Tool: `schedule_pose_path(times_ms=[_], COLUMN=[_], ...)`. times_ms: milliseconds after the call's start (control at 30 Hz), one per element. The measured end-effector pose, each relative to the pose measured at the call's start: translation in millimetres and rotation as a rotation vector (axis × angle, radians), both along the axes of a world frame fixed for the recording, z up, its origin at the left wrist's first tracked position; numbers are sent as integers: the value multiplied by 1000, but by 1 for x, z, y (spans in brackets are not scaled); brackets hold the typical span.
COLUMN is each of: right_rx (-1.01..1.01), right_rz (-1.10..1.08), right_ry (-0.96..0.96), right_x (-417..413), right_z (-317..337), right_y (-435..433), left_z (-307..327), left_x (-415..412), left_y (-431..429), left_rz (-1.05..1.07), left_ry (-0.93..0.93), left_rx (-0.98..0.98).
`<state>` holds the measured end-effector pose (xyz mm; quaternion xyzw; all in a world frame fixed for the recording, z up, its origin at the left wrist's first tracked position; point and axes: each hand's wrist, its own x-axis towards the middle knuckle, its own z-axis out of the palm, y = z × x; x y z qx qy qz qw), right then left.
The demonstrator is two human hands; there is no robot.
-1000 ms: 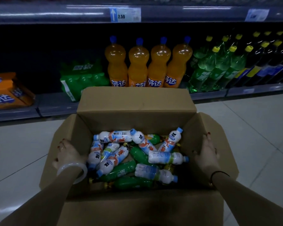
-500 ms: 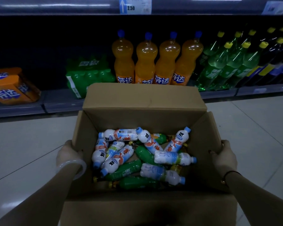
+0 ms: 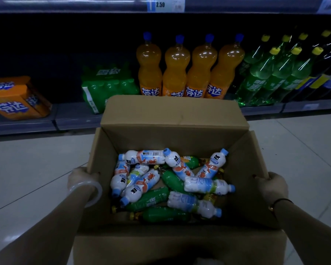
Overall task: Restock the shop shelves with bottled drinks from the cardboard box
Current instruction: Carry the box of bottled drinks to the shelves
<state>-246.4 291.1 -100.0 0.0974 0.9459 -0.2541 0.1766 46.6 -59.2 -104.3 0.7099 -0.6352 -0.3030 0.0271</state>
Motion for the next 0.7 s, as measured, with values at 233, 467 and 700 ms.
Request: schedule_pose_path(times_ms=[233,467,700], right_rx=[-78,-60,-59], right_rz=[-72,-82,-23], right_ry=[9,-35,-66], right_x=[16,34,42], right_z=[18,58,139], right_y=[8,14,2], left_z=[14,56,133], left_x=[20,41,72], left_y=[15,27,34], left_rz=[54,113,213], left_ry=[50,53,34], left_rx=[11,39,36])
